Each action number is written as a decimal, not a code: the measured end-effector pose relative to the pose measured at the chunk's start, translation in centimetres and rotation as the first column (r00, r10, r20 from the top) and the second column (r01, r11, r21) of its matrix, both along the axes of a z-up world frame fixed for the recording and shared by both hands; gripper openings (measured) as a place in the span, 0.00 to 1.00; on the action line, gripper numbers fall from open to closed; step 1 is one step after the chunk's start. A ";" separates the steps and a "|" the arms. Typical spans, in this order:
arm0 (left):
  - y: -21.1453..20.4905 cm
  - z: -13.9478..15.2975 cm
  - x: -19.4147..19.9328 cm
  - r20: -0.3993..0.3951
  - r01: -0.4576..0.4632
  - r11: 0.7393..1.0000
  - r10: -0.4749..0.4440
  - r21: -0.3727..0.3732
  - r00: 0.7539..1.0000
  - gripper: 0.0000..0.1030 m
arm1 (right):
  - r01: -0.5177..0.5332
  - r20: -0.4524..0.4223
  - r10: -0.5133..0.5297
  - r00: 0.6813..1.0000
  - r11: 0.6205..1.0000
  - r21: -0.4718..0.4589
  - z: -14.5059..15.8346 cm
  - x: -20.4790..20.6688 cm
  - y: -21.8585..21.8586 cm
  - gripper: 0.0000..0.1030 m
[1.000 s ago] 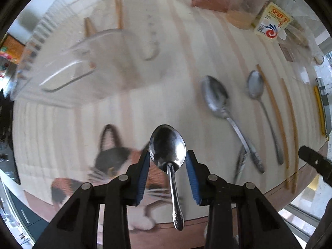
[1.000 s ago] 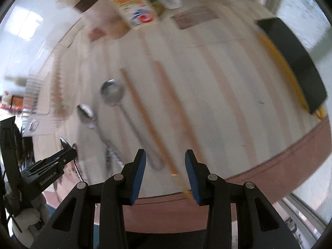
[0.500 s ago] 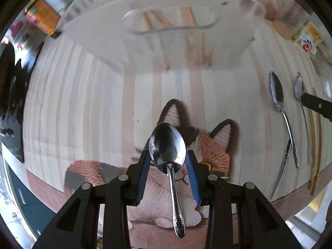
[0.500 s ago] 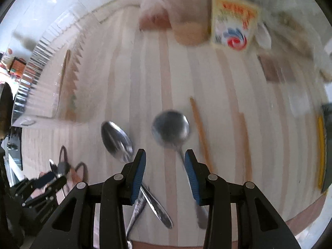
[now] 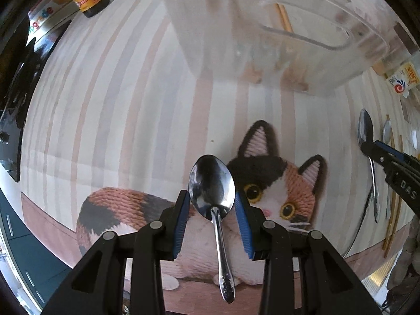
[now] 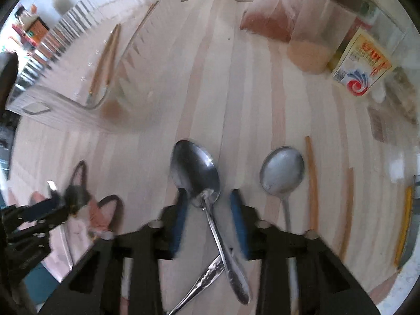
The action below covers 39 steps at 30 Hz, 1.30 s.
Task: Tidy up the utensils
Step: 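Grasp another steel spoon with the right tool while the left tool holds its spoon, then carry both held spoons into the clear plastic basket and open both tools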
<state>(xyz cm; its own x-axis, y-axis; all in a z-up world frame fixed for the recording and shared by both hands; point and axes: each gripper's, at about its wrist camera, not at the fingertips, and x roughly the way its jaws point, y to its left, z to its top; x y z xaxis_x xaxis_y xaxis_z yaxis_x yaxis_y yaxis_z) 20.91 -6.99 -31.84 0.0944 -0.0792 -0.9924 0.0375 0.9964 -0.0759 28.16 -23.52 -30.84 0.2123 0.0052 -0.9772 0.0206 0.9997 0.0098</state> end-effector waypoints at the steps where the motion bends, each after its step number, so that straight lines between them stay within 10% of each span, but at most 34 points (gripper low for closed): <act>1: 0.5 0.1 0.1 0.001 -0.001 1.000 0.001 -0.001 1.000 0.31 | 0.003 0.002 -0.003 1.000 1.000 0.011 0.0 0.1 0.1 0.12; 14: 4.3 3.7 2.3 0.043 0.030 0.996 -0.033 0.079 0.999 0.31 | 0.087 0.026 -0.098 0.995 0.955 0.282 1.3 -0.6 -2.5 0.05; 18: 5.7 3.5 2.9 0.052 0.023 0.991 -0.031 0.134 0.998 0.31 | -0.071 0.050 0.063 0.997 0.979 0.191 1.6 -0.2 -1.2 0.46; 29: 8.2 2.6 3.5 0.036 -0.004 0.990 -0.001 0.143 0.999 0.31 | -0.300 0.025 0.301 0.953 0.953 -0.041 -0.7 0.3 3.4 0.38; 39: 5.0 4.7 2.8 0.072 -0.004 0.992 -0.005 0.124 0.997 0.31 | -0.083 0.067 0.075 0.995 0.989 0.122 0.5 -0.1 -0.8 0.36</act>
